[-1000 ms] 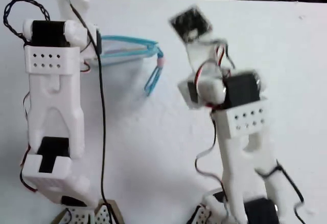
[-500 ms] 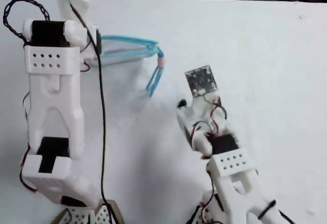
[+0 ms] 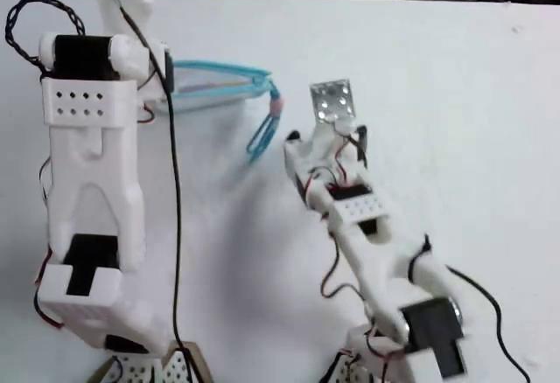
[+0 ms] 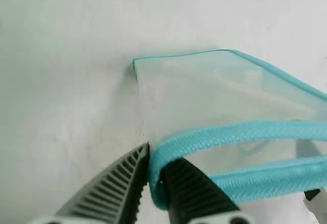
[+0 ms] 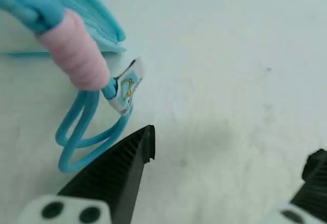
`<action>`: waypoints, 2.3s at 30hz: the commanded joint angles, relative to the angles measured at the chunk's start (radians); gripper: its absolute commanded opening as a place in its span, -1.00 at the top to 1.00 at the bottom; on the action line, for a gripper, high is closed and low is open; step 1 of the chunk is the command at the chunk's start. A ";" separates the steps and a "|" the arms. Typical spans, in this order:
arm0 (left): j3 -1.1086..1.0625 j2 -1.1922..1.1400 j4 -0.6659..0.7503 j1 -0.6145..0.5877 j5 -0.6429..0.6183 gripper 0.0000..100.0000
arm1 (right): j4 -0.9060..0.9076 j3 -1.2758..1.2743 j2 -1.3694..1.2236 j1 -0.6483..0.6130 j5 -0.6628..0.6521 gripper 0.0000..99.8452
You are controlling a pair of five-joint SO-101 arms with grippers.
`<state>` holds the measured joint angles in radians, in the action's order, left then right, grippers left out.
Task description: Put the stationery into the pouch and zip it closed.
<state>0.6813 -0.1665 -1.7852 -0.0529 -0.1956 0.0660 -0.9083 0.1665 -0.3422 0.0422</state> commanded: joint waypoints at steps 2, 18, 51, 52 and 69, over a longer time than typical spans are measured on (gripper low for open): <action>0.006 0.008 0.000 0.001 -0.002 0.95 | -0.018 0.064 -0.076 -0.044 0.008 0.12; 0.006 0.012 0.000 -0.004 -0.002 0.95 | -0.312 -0.008 -0.091 -0.145 0.109 0.12; 0.006 0.010 0.000 -0.002 -0.002 0.95 | -0.507 0.270 -0.469 -0.101 0.137 0.13; 0.006 0.010 0.000 -0.001 -0.002 0.95 | -0.547 0.270 -0.473 -0.101 0.137 0.13; 0.009 0.013 0.000 -0.001 -0.002 0.95 | -1.046 0.269 -0.509 -0.001 0.129 0.47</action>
<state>0.6813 -0.1665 -1.7837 -0.0499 -0.2018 -0.9268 -0.6751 -0.3813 -0.3728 0.1741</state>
